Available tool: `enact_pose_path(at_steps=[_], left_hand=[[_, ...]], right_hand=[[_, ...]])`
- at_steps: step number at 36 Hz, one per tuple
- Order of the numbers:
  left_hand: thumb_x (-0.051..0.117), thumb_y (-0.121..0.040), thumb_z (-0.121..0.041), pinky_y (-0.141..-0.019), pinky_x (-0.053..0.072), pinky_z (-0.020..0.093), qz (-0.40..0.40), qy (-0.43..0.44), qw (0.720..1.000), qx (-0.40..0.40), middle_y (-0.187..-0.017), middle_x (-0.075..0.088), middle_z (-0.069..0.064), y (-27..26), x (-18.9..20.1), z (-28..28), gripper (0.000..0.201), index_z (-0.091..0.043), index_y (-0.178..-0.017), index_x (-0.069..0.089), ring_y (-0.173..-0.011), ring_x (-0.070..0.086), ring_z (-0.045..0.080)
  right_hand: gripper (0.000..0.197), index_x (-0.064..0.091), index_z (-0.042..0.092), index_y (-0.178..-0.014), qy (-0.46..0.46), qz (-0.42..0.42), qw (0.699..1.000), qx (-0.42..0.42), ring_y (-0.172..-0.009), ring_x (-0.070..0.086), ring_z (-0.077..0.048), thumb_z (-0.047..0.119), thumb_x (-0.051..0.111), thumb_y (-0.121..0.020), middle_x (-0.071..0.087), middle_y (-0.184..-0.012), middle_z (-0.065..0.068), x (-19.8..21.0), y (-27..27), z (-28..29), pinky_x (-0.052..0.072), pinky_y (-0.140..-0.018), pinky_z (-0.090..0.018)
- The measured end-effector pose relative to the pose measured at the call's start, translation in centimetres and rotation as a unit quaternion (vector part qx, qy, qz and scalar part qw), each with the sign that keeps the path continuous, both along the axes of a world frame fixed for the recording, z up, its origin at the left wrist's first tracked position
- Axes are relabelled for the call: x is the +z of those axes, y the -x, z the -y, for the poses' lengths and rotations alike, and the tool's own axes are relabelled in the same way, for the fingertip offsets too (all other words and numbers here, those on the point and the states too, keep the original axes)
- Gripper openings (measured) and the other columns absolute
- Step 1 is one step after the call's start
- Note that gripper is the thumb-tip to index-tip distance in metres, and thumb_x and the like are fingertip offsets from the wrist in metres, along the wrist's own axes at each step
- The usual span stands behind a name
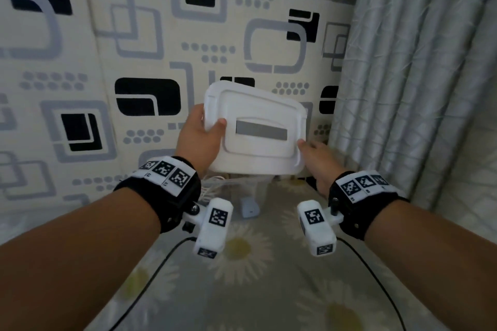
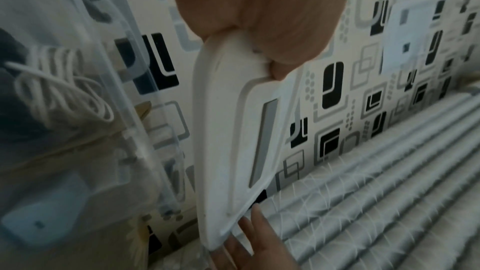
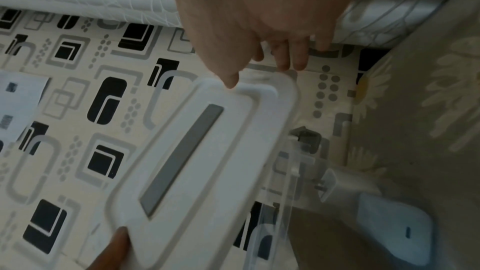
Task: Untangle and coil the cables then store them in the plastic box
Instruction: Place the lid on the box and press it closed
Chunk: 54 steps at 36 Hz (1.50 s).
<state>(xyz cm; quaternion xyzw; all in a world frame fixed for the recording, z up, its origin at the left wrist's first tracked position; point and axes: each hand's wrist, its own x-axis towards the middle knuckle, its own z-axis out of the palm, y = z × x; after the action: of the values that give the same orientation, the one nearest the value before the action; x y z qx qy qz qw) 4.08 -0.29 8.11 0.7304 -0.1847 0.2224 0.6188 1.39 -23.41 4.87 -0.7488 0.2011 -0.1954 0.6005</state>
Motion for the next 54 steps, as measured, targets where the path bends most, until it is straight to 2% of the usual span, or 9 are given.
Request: enact_pose_path(at_steps=[7,14,18,25,27,31,36,46,54], left_hand=[[0.060,-0.093,-0.020,-0.067,0.046,0.022,-0.005,0.042,0.998,0.046,-0.095,0.061,-0.011,-1.2,0.8,-2.8,0.045,-0.019,-0.130,0.036,-0.081,0.058,0.003],[0.058,-0.093,-0.026,-0.090,0.048,0.035,-0.028,-0.005,0.995,0.099,-0.111,0.054,-0.005,-2.8,0.5,-5.6,0.041,-0.016,-0.132,0.049,-0.102,0.056,0.018],[0.053,-0.094,-0.027,-0.080,0.045,0.031,-0.005,-0.065,0.992,0.104,-0.110,0.059,0.000,-3.5,0.1,-6.9,0.037,-0.023,-0.131,0.055,-0.093,0.058,0.020],[0.047,-0.092,-0.033,-0.079,0.048,0.037,-0.104,-0.275,0.951,0.094,-0.112,0.059,0.013,-5.9,-1.4,-8.7,0.039,-0.013,-0.125,0.048,-0.095,0.057,0.029],[0.045,-0.093,-0.034,-0.077,0.045,0.035,-0.123,-0.311,0.937,0.103,-0.110,0.060,0.015,-6.4,-2.0,-8.9,0.038,-0.009,-0.120,0.052,-0.094,0.057,0.028],[0.047,-0.096,-0.032,-0.074,0.040,0.029,-0.124,-0.355,0.919,0.118,-0.102,0.066,0.014,-7.0,-2.8,-8.9,0.035,-0.003,-0.107,0.063,-0.085,0.055,0.024],[0.052,-0.094,-0.039,-0.071,0.041,0.029,-0.128,-0.385,0.904,0.138,-0.084,0.063,0.009,-7.4,-3.5,-8.8,0.039,-0.004,-0.095,0.067,-0.079,0.056,0.022],[0.053,-0.092,-0.044,-0.086,0.052,0.037,-0.141,-0.403,0.894,0.136,-0.096,0.069,0.008,-7.3,-4.1,-8.7,0.042,-0.009,-0.110,0.068,-0.088,0.063,0.024],[0.051,-0.093,-0.042,-0.084,0.053,0.035,-0.155,-0.409,0.888,0.139,-0.099,0.070,0.008,-7.1,-3.9,-8.6,0.042,-0.011,-0.116,0.067,-0.089,0.064,0.023]], right_hand=[[0.037,0.046,0.020,-0.131,0.026,0.062,0.998,0.006,-0.101,0.057,-0.021,0.030,0.051,-0.096,0.058,-0.119,-0.002,0.9,-1.7,-2.2,0.050,-0.092,-0.041],[0.032,0.048,0.017,-0.127,0.100,0.102,0.990,0.009,-0.080,0.053,-0.009,0.028,0.051,-0.097,0.055,-0.099,0.004,0.7,-2.8,-4.2,0.043,-0.066,-0.027],[0.031,0.055,0.016,-0.124,0.132,0.112,0.985,0.020,-0.091,0.058,-0.017,0.029,0.053,-0.096,0.062,-0.110,-0.003,0.5,-3.2,-4.7,0.047,-0.078,-0.029],[0.049,0.037,0.021,-0.140,0.183,0.120,0.976,-0.007,-0.078,0.053,-0.012,0.028,0.056,-0.095,0.054,-0.093,0.003,0.5,-3.8,-5.1,0.038,-0.061,-0.021],[0.041,0.044,0.019,-0.132,0.211,0.097,0.973,-0.009,-0.086,0.055,-0.017,0.031,0.055,-0.094,0.058,-0.105,-0.002,0.3,-4.0,-5.2,0.043,-0.068,-0.026],[0.035,0.055,0.016,-0.122,0.228,0.048,0.973,0.002,-0.096,0.059,-0.023,0.033,0.054,-0.091,0.062,-0.114,-0.004,-0.1,-4.5,-5.2,0.051,-0.086,-0.038],[0.038,0.056,0.012,-0.124,0.235,0.012,0.972,0.013,-0.102,0.059,-0.026,0.031,0.058,-0.091,0.061,-0.118,-0.007,-0.8,-4.6,-4.6,0.050,-0.086,-0.036],[0.040,0.062,0.011,-0.122,0.234,-0.026,0.972,0.019,-0.108,0.059,-0.026,0.030,0.064,-0.087,0.062,-0.122,-0.007,-2.0,-4.8,-3.9,0.049,-0.096,-0.046],[0.027,0.068,0.005,-0.098,0.312,-0.058,0.948,0.038,-0.083,0.058,-0.024,0.028,0.058,-0.089,0.068,-0.097,-0.011,-2.0,-4.8,-4.0,0.043,-0.069,-0.030]])
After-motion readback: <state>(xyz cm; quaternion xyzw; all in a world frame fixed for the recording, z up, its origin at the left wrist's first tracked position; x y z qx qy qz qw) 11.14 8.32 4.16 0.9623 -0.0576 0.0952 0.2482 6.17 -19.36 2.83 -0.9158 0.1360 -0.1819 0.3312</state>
